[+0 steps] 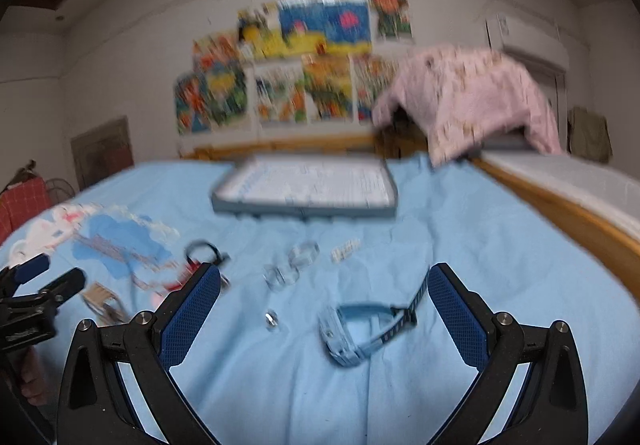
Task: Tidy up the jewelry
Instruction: 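Grasp the beige hair clip with the left tool while the right tool grasps the blue smartwatch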
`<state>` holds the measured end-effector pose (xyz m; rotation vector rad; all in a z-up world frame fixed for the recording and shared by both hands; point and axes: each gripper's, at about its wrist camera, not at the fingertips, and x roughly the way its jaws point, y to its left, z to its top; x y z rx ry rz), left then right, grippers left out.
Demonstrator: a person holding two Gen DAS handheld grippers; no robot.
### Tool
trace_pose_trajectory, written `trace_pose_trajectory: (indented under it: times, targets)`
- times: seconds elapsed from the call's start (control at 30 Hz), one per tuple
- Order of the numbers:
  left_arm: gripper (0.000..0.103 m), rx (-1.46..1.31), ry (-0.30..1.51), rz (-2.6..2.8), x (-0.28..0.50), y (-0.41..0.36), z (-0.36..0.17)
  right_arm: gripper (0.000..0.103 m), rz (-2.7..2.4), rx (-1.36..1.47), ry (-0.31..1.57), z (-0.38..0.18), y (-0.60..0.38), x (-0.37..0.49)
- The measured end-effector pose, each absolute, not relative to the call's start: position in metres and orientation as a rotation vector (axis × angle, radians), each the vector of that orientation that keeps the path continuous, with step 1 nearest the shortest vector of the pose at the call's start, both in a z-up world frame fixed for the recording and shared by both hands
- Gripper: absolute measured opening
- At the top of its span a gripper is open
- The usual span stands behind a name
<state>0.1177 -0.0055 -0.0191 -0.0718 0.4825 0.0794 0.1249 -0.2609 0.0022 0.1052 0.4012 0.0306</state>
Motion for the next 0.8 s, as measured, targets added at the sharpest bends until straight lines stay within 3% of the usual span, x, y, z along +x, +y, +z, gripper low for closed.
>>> trace_pose_trajectory:
  times: [0.2,0.47,0.67,0.8]
  targets:
    - [0.103,-0.074,0.55,0.087,0.129,-0.003,-0.041,0.102,0.008,0.194,0.57,-0.038,-0.27,0.158]
    - [0.102,-0.122,0.675,0.075,0.153,0.008,-0.067,0.102,0.068,0.17,0.641,-0.068,-0.252,0.177]
    - [0.08,-0.118,0.675,0.043,0.154,0.005,-0.069,0.1,0.155,0.154,0.644,-0.07,-0.242,0.179]
    - [0.065,-0.102,0.682,0.007,0.155,0.0,-0.07,0.081,0.202,0.156,0.649,-0.07,-0.239,0.177]
